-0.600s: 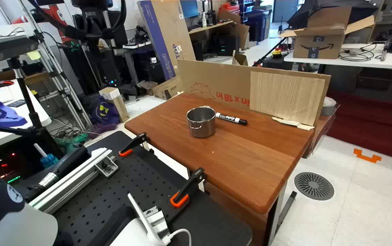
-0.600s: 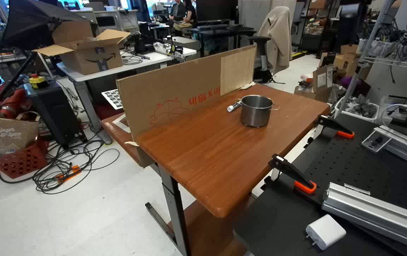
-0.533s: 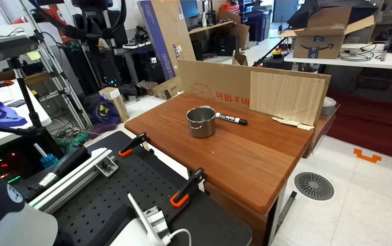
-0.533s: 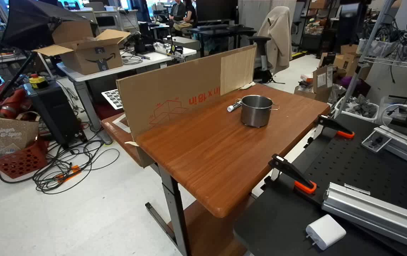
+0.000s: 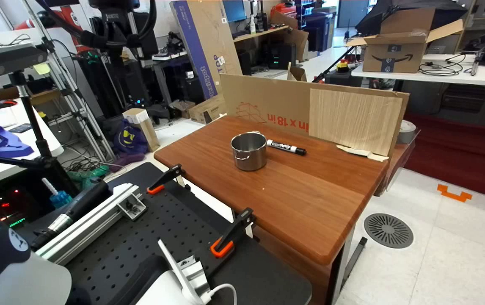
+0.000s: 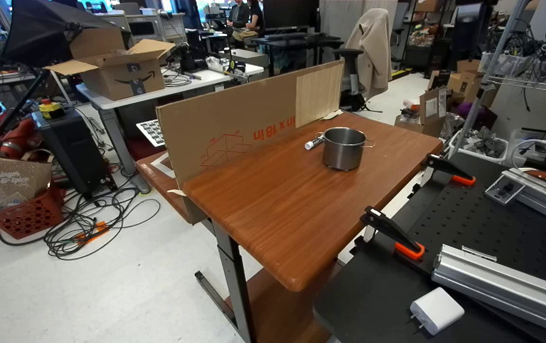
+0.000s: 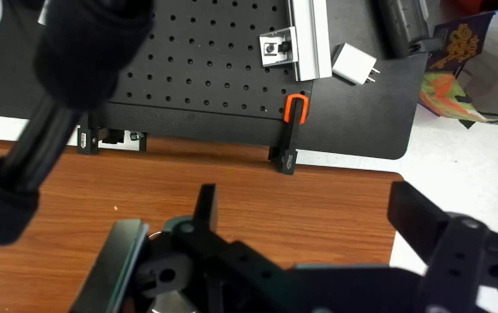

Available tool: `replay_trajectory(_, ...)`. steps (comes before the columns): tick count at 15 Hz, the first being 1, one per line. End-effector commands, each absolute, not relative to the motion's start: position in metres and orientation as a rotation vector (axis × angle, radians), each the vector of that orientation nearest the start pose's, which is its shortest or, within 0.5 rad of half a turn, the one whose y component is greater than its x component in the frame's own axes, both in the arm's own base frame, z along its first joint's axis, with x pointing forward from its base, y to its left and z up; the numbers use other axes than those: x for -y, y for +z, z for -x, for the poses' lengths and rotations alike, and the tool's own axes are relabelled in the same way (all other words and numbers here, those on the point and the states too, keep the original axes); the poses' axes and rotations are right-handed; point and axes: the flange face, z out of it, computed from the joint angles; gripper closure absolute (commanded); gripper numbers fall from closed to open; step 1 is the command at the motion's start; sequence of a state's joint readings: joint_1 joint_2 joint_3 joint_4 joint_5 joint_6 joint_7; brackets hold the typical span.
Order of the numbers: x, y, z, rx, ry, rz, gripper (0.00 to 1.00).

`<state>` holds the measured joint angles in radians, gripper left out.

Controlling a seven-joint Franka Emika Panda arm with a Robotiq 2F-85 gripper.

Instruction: Put the black marker inside the silver pot

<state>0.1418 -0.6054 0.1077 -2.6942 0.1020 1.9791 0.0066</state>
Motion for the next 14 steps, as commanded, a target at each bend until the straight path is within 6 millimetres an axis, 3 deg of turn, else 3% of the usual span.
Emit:
replay_trajectory(1,-0.087,0.405,-0.333,0.254,0.145,3.096,0.00)
replay_trajectory(4,-0.082,0.412,-0.350,0.166,0.067,3.055,0.00)
replay_trajectory(6,-0.076,0.420,-0.372,0.050,-0.016,3.002,0.00)
replay_trajectory(10,-0.054,0.426,-0.434,-0.261,-0.154,2.883,0.00)
replay_trajectory(14,-0.014,0.416,-0.487,-0.569,-0.259,2.784,0.00)
